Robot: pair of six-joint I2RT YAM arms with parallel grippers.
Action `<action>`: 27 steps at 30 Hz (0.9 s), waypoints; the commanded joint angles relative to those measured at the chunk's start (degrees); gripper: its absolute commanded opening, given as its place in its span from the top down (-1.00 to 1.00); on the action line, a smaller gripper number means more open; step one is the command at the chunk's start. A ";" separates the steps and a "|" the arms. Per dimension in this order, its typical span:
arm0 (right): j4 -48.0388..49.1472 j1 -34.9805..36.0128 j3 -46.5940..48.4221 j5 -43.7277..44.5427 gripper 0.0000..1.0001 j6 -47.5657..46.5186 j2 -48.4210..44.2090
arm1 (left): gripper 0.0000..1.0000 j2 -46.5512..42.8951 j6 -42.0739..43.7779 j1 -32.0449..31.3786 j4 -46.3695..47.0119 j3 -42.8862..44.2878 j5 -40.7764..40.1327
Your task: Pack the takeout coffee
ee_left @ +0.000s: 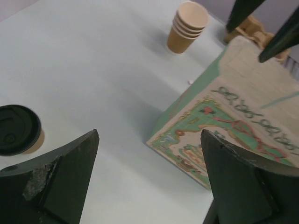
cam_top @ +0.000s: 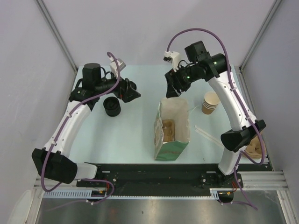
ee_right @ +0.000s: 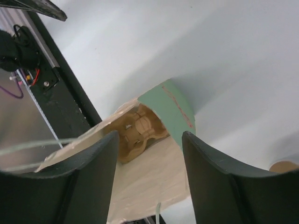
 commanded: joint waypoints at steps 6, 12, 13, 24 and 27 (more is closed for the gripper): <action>-4.82 1.19 -4.94 -4.34 0.30 -11.58 -11.10 | -0.95 -7.40 -8.49 -1.09 -2.65 7.58 18.48; 2.21 7.24 -16.28 -3.12 0.60 -17.09 -17.69 | -0.95 -7.85 -11.84 -7.85 -5.90 8.10 18.85; 2.56 8.21 -17.25 -2.59 0.65 -17.99 -17.96 | -0.97 -7.76 -12.10 -9.08 -5.91 7.93 17.98; 15.99 9.37 -34.11 1.10 1.00 -22.22 -26.48 | -0.93 -4.51 -19.48 -20.42 3.50 6.26 11.92; 17.24 9.72 -35.62 1.72 1.00 -21.25 -27.71 | -0.86 -3.63 -20.53 -22.09 4.29 5.56 6.91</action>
